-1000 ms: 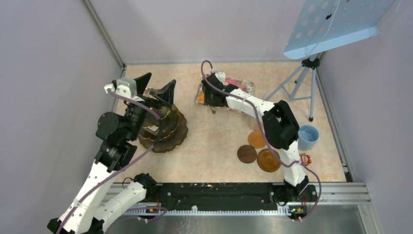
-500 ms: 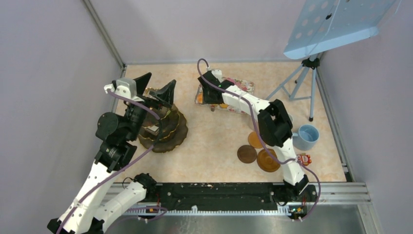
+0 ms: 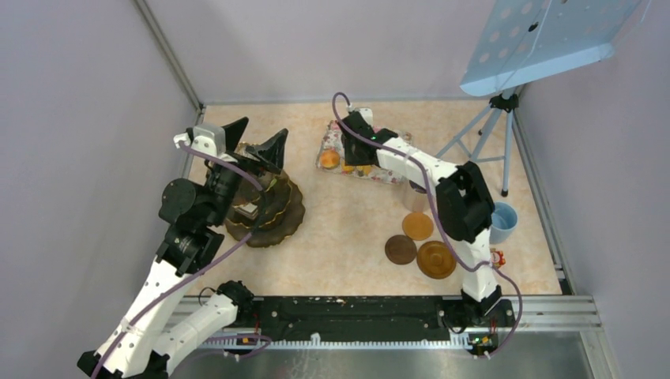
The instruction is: Serve the afternoon tea
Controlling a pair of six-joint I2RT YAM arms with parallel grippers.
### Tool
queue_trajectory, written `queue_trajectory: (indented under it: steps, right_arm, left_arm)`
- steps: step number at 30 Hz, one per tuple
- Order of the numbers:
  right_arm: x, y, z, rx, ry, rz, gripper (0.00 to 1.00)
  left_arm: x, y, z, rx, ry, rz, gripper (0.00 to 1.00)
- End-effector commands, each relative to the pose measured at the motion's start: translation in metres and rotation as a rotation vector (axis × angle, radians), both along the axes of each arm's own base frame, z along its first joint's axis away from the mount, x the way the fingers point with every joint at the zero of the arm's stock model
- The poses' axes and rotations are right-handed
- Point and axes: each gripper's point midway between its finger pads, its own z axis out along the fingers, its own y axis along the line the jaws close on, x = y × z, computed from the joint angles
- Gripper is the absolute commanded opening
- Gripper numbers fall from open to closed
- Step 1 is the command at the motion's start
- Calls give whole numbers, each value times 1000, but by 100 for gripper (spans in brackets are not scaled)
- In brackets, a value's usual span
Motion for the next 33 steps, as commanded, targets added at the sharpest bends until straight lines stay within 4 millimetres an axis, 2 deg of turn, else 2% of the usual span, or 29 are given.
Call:
queue_trajectory:
  steps: [1, 3, 6, 12, 16, 22, 27, 33]
  right_arm:
    - [9, -10, 103, 117, -227, 77, 18]
    - [-5, -12, 123, 153, -267, 136, 16]
    - [-34, -18, 139, 222, -317, 219, 15]
    - [-108, -15, 152, 349, -292, 437, 15]
    - [-149, -11, 161, 400, -278, 534, 15]
    - [-208, 16, 161, 457, -233, 767, 15]
    - [-237, 36, 159, 439, -226, 901, 15]
    - [-245, 50, 161, 427, -206, 968, 12]
  left_arm:
    - [0, -2, 7, -10, -28, -9, 99]
    - [3, 1, 5, -6, -24, 11, 99]
    - [5, 1, 4, -4, -20, 20, 99]
    - [8, 2, 2, 5, -14, 31, 99]
    - [10, 3, 0, 10, -10, 42, 99]
    - [13, 1, -3, 16, -2, 41, 99]
    - [12, 0, -2, 16, -3, 34, 99]
    - [10, 1, 0, 9, -9, 32, 99]
